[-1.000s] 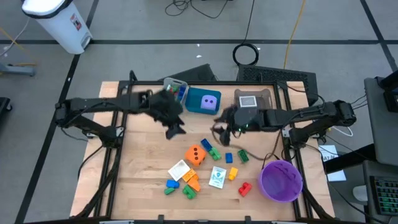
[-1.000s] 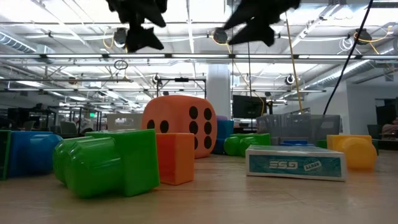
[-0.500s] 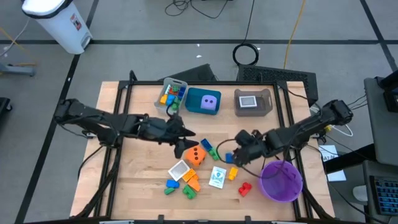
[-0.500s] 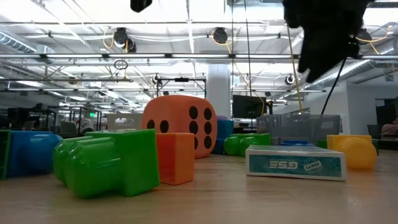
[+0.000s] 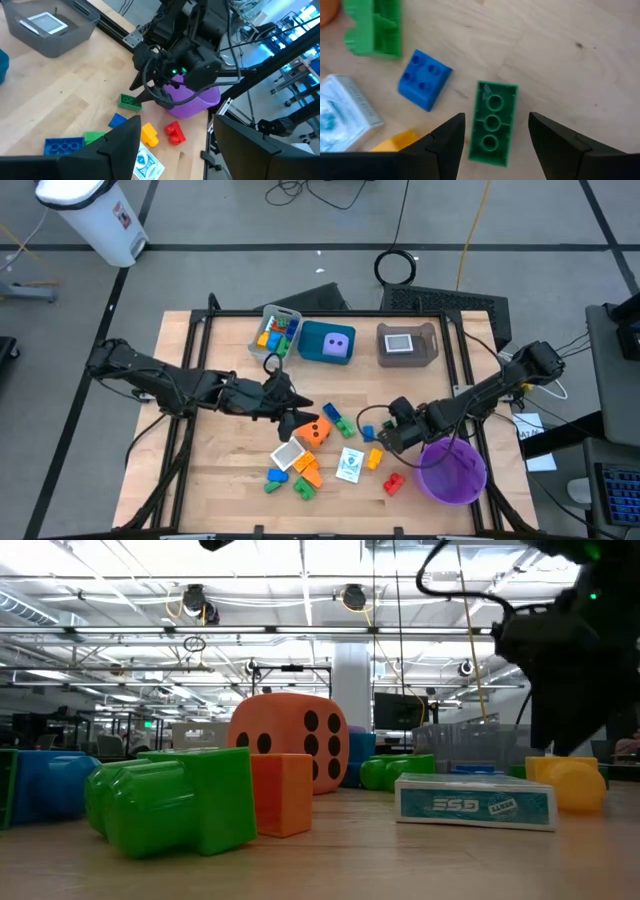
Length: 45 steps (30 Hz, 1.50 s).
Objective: Pick & Place Toys
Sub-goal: Put the green game piece into the gray bin
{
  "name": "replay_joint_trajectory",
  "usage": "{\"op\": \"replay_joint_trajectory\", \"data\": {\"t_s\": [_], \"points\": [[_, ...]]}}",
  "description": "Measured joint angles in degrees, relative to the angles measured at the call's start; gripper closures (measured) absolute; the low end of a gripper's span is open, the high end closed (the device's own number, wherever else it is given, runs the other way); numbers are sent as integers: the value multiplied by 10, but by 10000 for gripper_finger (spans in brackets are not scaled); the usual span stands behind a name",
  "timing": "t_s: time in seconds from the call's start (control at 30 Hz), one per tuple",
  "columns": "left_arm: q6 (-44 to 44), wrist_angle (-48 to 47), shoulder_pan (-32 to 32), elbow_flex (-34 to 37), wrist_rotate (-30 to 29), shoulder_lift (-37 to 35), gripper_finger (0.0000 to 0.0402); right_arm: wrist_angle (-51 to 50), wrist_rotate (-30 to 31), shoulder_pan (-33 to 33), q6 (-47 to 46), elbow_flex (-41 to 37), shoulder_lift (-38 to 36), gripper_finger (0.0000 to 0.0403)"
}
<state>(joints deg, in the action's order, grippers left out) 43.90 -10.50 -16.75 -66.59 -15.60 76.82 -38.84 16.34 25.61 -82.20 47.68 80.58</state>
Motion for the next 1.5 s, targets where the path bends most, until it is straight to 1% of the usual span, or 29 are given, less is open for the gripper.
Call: {"op": "replay_joint_trajectory", "data": {"t_s": [0.2,0.33,0.5,0.9,1.03,1.23,1.37,1.5], "points": [[2,0,1,0,0,0,147,85,-7,0,-13,-46,0,193],[1,-1,1,0,0,0,147,127,-6,0,-12,-60,0,193],[-2,-4,1,0,-11,0,147,121,0,0,-11,-68,0,193],[-2,-4,3,0,-25,0,147,122,-9,0,-11,-103,-2,194],[-2,-4,3,0,-25,0,147,120,2,0,-7,-104,-2,212],[-2,-4,3,0,-25,0,147,120,4,-6,22,-104,-1,265],[-2,-4,3,0,-29,0,147,137,6,-13,24,-106,-7,265],[-1,-2,4,0,-44,0,147,211,43,-21,44,-107,-35,256]]}}
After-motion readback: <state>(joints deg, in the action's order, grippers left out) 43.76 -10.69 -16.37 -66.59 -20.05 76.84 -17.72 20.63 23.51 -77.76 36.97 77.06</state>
